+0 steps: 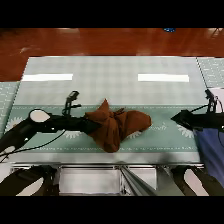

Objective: Fold the shirts.

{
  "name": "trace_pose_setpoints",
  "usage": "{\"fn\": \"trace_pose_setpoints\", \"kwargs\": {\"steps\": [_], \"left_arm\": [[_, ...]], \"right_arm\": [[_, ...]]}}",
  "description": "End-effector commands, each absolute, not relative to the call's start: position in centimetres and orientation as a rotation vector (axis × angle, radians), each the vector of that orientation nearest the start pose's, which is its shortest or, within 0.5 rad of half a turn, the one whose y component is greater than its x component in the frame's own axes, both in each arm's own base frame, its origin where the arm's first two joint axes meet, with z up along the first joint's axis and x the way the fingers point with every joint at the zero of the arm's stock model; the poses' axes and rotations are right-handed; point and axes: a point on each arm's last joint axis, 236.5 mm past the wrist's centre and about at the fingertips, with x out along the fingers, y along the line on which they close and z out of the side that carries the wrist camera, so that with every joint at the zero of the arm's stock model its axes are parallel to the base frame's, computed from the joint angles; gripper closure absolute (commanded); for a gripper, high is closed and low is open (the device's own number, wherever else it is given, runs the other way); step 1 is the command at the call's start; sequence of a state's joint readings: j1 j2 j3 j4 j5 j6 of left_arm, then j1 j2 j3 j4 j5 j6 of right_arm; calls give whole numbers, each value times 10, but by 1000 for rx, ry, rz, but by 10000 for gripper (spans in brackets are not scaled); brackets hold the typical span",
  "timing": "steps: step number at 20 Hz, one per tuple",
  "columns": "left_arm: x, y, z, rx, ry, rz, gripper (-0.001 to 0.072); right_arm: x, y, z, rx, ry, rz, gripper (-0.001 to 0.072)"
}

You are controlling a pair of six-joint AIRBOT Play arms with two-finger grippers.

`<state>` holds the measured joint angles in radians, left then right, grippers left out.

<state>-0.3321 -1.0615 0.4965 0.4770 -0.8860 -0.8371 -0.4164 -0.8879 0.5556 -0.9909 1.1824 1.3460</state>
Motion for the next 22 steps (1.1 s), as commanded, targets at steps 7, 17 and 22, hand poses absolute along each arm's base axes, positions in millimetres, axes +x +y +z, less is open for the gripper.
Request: {"fn": "trace_pose_setpoints", "kwargs": {"steps": [7,17,22], "left_arm": [[241,-263,-47,-367,1302,-979,689],[250,-253,-45,-401,1296,-949,689],[326,-216,45,-562,1091,-889,689]], "right_arm": [[219,73,-77,723,1422,173,307],[303,176,-97,769,1444,365,618],[375,184,27,517,1212,584,691]]}}
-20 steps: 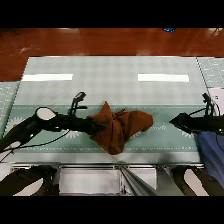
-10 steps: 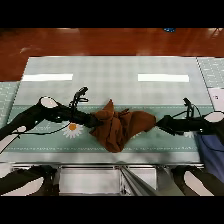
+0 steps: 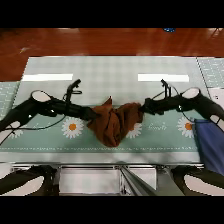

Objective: Fold the shirts.

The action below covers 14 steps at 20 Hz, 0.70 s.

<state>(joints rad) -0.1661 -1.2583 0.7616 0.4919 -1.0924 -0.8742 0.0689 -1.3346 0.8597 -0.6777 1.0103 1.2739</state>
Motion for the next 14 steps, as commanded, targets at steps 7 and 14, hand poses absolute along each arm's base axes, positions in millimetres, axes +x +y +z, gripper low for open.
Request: {"fn": "trace_pose_setpoints", "kwargs": {"steps": [7,14], "left_arm": [[392,-97,364,-622,219,-729,689],[295,-38,411,-175,228,-306,690]], "right_arm": [[404,112,350,110,557,482,691],[273,62,456,-49,292,276,691]]}}
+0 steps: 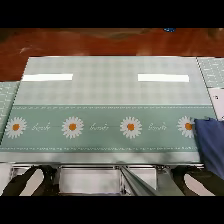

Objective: Fold the shirts.

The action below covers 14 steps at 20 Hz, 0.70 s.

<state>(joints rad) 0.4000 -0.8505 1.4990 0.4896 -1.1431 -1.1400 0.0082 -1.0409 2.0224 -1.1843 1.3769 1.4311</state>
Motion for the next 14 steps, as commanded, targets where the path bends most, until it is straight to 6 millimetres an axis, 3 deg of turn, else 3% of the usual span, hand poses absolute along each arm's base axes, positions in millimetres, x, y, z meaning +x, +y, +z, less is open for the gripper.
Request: {"fn": "trace_pose_setpoints", "kwargs": {"steps": [1,4,6,8,12,14], "left_arm": [[278,-39,399,-150,286,-280,690],[237,-63,370,-155,400,-309,689],[215,-77,345,-177,440,-334,689],[204,-84,308,-240,507,-336,689],[197,-91,180,-434,770,-347,689],[186,-112,107,-433,916,-490,689]], "right_arm": [[258,59,458,-56,290,263,691],[225,56,448,-52,326,252,691],[215,54,422,-40,401,245,691],[211,53,386,-21,497,242,691],[231,51,289,26,729,227,691],[255,51,236,45,827,221,691]]}}
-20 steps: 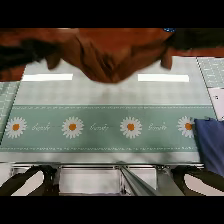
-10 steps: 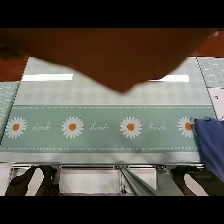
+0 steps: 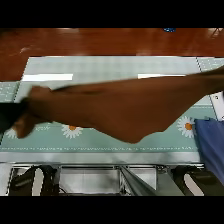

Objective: Fold the shirts.

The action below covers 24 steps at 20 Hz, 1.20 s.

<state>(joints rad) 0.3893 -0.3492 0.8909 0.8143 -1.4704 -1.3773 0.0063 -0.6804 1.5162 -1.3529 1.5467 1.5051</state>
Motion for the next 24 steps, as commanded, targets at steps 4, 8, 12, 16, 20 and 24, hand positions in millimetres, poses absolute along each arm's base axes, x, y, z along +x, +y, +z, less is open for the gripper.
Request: {"fn": "trace_pose_setpoints", "kwargs": {"steps": [4,8,12,16,20,24], "left_arm": [[215,-122,14,-562,984,-479,690],[277,-118,-12,-501,961,-403,689],[320,-144,-45,-455,1101,-449,676],[331,-135,-41,-372,1318,-565,196],[339,-29,6,-377,1366,-358,198],[324,4,34,-728,1178,-233,198]], "right_arm": [[322,53,142,107,966,202,691],[411,63,74,219,1026,191,690],[468,93,32,401,1098,252,684],[501,70,73,469,1042,257,295],[470,-39,136,468,1012,108,302],[392,-114,99,521,1100,-141,314]]}}
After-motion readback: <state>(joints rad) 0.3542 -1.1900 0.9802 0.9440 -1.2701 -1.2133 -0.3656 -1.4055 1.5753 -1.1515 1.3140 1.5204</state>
